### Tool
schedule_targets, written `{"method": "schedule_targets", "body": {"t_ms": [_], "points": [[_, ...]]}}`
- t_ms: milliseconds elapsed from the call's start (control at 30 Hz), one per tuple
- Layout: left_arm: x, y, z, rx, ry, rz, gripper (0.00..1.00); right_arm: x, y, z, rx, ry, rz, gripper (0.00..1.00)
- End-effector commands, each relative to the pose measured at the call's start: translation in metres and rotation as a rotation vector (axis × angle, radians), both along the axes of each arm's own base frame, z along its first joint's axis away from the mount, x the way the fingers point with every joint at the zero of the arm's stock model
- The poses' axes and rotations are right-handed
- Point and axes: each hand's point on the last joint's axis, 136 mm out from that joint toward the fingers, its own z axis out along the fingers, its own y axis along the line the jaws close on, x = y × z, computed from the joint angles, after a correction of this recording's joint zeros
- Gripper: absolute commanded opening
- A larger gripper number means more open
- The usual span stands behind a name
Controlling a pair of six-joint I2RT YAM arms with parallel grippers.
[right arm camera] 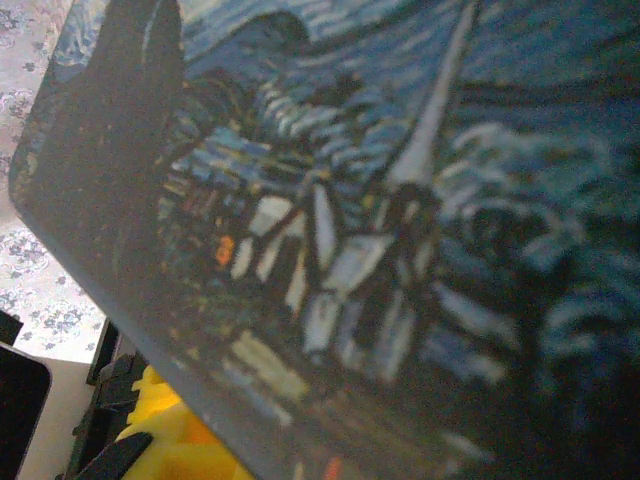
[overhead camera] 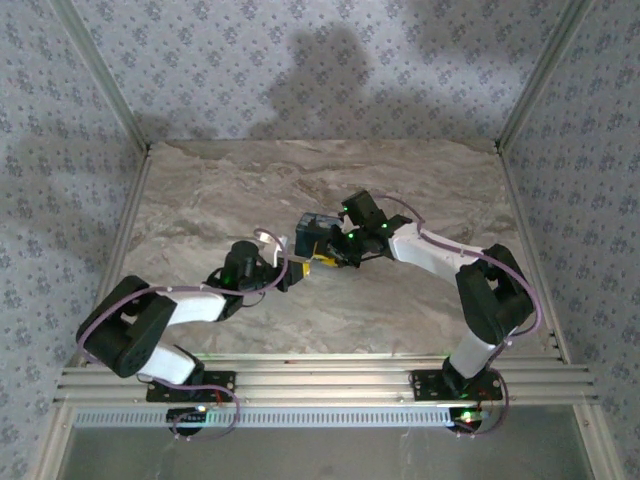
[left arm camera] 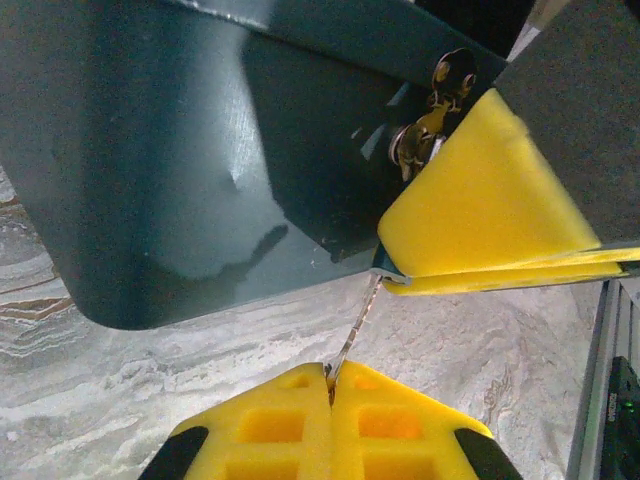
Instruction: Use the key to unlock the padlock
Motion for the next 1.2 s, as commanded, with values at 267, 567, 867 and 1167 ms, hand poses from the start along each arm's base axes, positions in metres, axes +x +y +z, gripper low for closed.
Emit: {"method": "schedule_targets", "body": {"t_ms": [267,567,867,1167], "points": [[0.0022,-0.0179,0.0071,0.005,-0.048,-0.043,0.00,0.0022,0.0031,0.0162,0.048,-0.033,0.002,0.00],[0.0068,-0.0165,0.0053,0.016,-0.039,-0.018,0.00,0.0007,0.0032,0.0147,0.047,-0.030,0.005,0.00],[0.0077,-0.0155,0.0035,0.011,-0.032,-0.004,0.00,0.0021,0.0048,0.0150,0.053,-0.032,0.003,0.00],[0.0093,-0.0172,0.0111,-0.013,-0.040,-0.001,0.00,0.0027,0.0074,0.0128,0.055,-0.026,0.005,0.00]]}}
